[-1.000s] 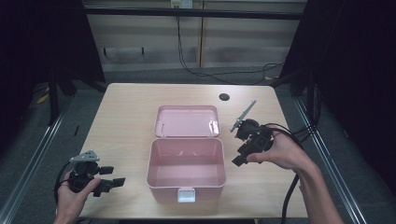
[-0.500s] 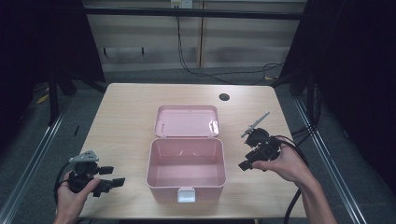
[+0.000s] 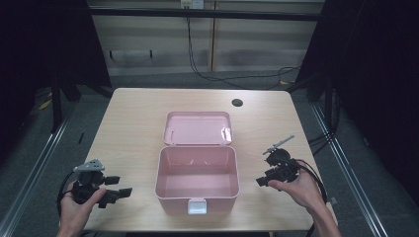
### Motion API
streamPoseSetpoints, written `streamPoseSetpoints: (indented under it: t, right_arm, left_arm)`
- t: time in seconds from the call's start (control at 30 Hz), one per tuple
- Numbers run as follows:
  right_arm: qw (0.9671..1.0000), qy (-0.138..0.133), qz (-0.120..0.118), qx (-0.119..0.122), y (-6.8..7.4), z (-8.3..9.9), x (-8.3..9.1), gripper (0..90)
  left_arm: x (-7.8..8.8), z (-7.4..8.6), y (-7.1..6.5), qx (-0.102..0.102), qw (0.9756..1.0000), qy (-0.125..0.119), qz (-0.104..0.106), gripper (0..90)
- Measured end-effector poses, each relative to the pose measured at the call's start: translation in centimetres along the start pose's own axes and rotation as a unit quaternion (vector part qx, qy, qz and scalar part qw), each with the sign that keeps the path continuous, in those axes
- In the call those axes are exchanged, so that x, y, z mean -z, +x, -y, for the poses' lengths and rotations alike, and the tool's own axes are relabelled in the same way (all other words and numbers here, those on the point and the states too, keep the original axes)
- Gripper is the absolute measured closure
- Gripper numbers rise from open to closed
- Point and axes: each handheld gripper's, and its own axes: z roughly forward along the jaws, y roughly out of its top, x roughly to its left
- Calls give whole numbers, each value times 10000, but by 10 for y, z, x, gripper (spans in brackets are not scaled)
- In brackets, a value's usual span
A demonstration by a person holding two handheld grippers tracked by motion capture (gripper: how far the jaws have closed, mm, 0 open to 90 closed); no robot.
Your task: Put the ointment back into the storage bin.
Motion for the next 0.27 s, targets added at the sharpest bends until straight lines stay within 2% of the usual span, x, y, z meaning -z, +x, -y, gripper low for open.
streamPoseSetpoints:
  t: [0.07, 0.13, 0.2, 0.27]
  right_arm:
    - [9999, 14, -89, -83, -2, 6, -5, 518]
    - [9999, 104, 89, -67, -4, 8, -8, 508]
    - [9999, -56, 48, -148, -8, 12, -9, 505]
    - [9996, -118, 145, -198, -11, 16, -12, 498]
  left_arm:
    - [-1, 0, 0, 35, 10000, -12, -28, 238]
    - [-2, 0, 0, 29, 10000, 11, -22, 238]
    - [-1, 0, -1, 19, 10000, -2, -34, 238]
    - [-1, 0, 0, 24, 10000, -3, -22, 238]
